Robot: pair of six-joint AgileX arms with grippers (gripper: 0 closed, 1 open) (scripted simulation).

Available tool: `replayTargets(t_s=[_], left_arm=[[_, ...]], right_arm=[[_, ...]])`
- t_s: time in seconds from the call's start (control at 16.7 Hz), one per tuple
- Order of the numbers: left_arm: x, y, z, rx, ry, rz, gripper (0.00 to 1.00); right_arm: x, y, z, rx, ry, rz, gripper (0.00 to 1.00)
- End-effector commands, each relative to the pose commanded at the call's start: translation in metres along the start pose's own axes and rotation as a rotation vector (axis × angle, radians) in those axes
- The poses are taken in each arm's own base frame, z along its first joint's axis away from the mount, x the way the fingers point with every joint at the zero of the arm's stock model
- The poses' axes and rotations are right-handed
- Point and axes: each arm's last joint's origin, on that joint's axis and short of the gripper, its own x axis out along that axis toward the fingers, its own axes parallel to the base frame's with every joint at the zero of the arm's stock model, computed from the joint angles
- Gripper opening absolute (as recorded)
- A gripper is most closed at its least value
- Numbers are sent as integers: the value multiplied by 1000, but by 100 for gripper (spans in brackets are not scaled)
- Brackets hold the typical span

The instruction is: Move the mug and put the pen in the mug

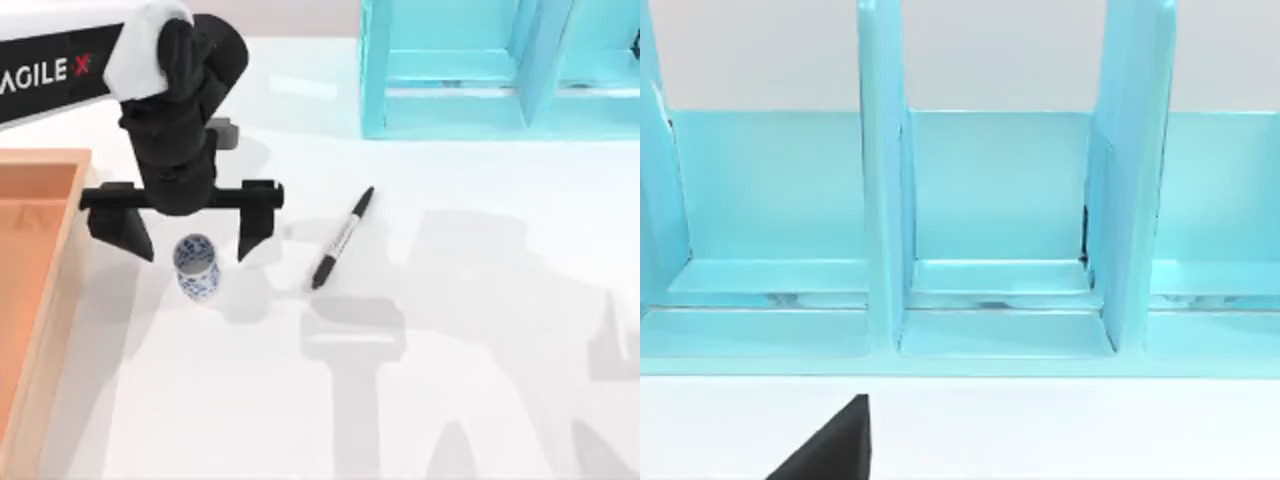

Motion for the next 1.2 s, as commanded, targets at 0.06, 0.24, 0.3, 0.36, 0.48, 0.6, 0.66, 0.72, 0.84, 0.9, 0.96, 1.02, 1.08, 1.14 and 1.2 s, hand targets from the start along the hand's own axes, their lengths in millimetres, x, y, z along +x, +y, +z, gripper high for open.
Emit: replayTargets(t_s=[0.06,0.24,0.3,0.36,0.48,0.6,0.66,0.72,0.84,0.9,0.96,1.02,1.08,1.14,1.2], left_arm=[[0,0,0,0,0,0,100],[0,0,0,0,0,0,100],[0,0,0,-1,0,0,100],[0,0,0,-1,0,0,100],[-7,-1,3,-3,6,3,100],[-23,-3,7,-4,12,6,100],[-35,-4,10,-3,14,7,100],[-50,-5,11,-2,15,7,100],[-83,-6,12,-1,13,5,100],[-99,-5,11,-1,12,4,100],[-114,-4,9,-1,11,4,100],[-126,-3,7,-1,9,3,100],[-136,-2,4,-1,7,2,100],[-143,0,2,-1,4,1,100],[-148,0,0,-1,1,0,100]], right_arm=[[0,0,0,0,0,0,100],[0,0,0,0,0,0,100],[0,0,0,0,0,0,100],[0,0,0,0,0,0,100],[0,0,0,0,0,0,100],[0,0,0,0,0,0,100],[0,0,0,0,0,0,100],[0,0,0,0,0,0,100],[0,0,0,0,0,0,100],[0,0,0,0,0,0,100],[0,0,0,0,0,0,100],[0,0,0,0,0,0,100],[0,0,0,0,0,0,100],[0,0,0,0,0,0,100],[0,0,0,0,0,0,100]])
